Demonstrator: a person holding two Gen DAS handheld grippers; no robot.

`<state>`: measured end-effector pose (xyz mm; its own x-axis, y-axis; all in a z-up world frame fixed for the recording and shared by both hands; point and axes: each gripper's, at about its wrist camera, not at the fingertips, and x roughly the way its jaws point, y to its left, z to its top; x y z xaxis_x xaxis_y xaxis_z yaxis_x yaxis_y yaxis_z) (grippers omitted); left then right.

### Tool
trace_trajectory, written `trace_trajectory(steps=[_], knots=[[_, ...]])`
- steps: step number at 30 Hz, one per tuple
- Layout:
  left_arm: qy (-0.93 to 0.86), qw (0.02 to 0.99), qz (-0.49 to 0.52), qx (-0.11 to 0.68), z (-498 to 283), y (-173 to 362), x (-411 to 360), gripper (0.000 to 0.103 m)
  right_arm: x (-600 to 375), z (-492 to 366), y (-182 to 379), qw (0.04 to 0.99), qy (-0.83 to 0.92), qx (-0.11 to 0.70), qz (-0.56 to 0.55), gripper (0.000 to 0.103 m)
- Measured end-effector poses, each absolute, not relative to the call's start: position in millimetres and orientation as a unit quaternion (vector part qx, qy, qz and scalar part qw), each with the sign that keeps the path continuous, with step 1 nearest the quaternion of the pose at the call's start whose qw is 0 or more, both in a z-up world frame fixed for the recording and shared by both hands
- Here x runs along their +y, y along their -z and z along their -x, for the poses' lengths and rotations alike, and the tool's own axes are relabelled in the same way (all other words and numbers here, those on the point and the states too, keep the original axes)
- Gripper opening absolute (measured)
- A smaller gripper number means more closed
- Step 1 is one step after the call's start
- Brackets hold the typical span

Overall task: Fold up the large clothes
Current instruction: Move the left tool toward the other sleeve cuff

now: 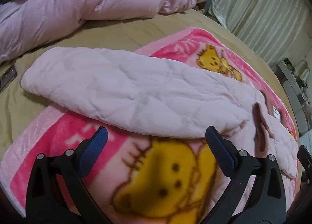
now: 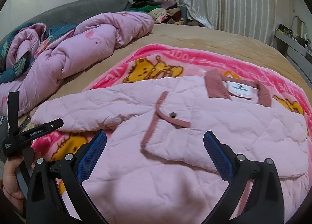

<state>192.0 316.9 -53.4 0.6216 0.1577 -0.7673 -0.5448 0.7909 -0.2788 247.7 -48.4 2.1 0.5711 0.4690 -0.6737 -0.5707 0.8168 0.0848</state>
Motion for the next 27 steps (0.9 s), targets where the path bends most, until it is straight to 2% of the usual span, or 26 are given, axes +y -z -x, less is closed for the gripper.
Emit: trace_trajectory(steps=[13,27], knots=[[-0.256,0.836,0.302,0.381,-180.6,90.1,372.2,0.094,1.2,-251.3,22.6,0.865,-0.317,0.378,0.092,0.099],[-0.282,0.827,0.357,0.331,-185.8,99.3,417.5,0.094,2.7,-245.3,35.3,0.854,-0.328,0.395,0.086,0.099]])
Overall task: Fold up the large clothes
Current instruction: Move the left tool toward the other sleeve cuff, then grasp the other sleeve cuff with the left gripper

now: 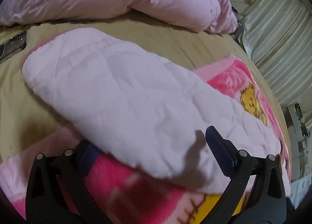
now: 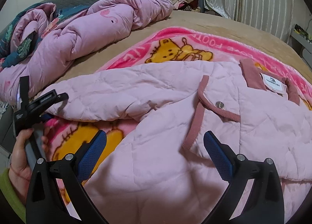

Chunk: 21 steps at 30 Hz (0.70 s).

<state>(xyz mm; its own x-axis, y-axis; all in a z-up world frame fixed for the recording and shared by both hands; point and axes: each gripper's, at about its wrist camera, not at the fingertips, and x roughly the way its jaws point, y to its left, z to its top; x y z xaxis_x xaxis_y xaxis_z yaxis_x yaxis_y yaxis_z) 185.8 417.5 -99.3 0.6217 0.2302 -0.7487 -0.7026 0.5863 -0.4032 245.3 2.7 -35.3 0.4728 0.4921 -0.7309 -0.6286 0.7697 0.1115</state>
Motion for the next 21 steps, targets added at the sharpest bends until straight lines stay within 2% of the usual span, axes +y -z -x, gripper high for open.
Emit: trace_trajectory(steps=[4,5,6,7,9,11,21], knots=[[-0.285,0.829,0.368,0.312,-187.3,96.7,428.3,0.091,-15.2,-242.3,31.0,0.858,-0.323,0.393,0.079,0.099],[-0.289,0.831,0.361,0.308,-186.8,94.3,429.3,0.080,-19.1,-242.2,30.7,0.859,-0.320,0.392,0.079,0.099],[-0.298,0.832,0.354,0.308,-186.0,92.1,431.1,0.061,-24.7,-243.3,30.8,0.861,-0.314,0.391,0.082,0.099],[-0.300,0.831,0.354,0.308,-186.4,91.2,434.4,0.051,-30.3,-244.9,31.1,0.864,-0.305,0.391,0.084,0.099],[-0.291,0.831,0.366,0.302,-184.8,88.6,441.3,0.025,-42.4,-248.0,31.5,0.868,-0.294,0.393,0.079,0.099],[-0.287,0.836,0.363,0.294,-182.2,78.9,444.1,0.017,-56.2,-250.1,30.6,0.871,-0.285,0.394,0.067,0.099],[-0.261,0.886,0.298,0.240,-179.8,-7.9,408.9,0.013,-107.6,-251.2,21.2,0.883,-0.264,0.386,0.028,0.099]])
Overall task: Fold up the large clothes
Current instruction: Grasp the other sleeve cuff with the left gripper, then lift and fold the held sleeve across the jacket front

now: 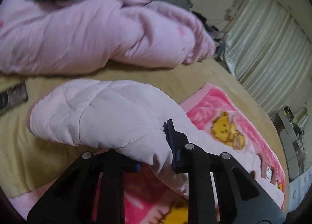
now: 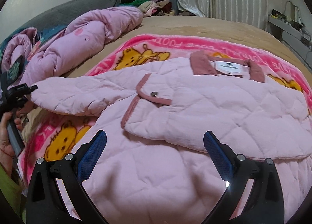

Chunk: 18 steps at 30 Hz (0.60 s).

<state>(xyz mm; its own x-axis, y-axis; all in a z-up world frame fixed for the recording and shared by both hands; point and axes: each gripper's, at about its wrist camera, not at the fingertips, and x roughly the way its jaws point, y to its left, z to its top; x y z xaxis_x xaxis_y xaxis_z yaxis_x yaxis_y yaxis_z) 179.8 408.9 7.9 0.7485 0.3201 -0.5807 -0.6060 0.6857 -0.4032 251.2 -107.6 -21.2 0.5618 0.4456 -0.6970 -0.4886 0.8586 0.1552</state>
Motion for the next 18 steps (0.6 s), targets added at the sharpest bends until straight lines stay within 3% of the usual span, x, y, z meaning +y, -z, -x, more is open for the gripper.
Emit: trace_trajectory(steps=[18], knots=[[-0.216,0.935,0.207,0.190,-199.8,-114.0,301.5,0.013,-210.9,-238.4,5.0,0.894,-0.245,0.369,-0.064,0.099]])
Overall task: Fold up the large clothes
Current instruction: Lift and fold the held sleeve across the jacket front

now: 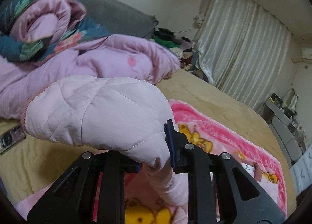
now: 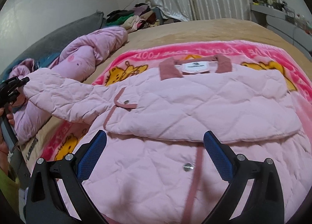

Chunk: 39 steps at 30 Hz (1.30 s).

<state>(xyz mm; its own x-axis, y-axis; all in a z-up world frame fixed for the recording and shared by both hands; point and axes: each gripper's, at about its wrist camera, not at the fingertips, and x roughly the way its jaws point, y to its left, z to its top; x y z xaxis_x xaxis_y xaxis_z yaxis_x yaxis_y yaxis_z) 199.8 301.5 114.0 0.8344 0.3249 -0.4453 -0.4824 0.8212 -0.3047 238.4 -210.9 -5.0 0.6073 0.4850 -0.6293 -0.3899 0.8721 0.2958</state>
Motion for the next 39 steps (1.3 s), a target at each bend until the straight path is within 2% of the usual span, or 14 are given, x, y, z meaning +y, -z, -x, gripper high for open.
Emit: trace_trajectory(steps=[9,20,26,34,39], knots=[[-0.168,0.959,0.138,0.183,-223.3,-146.8,213.3,0.013,-274.4,-233.6,4.7,0.900,-0.219,0.361,-0.110,0.099],[-0.078,0.975,0.061,0.201,-258.8,-150.6,100.0,0.013,-342.0,-233.8,8.8,0.902,-0.185,0.351,-0.172,0.099],[-0.002,0.970,-0.016,0.243,-283.2,-118.1,20.4,0.013,-386.4,-230.2,11.9,0.903,-0.158,0.342,-0.205,0.099],[0.061,0.944,-0.081,0.314,-290.2,-36.0,-65.5,0.014,-445.0,-221.0,25.5,0.900,-0.102,0.345,-0.244,0.099],[0.071,0.923,-0.151,0.346,-282.5,14.2,-92.9,0.014,-460.9,-219.2,35.0,0.894,-0.084,0.352,-0.263,0.099]])
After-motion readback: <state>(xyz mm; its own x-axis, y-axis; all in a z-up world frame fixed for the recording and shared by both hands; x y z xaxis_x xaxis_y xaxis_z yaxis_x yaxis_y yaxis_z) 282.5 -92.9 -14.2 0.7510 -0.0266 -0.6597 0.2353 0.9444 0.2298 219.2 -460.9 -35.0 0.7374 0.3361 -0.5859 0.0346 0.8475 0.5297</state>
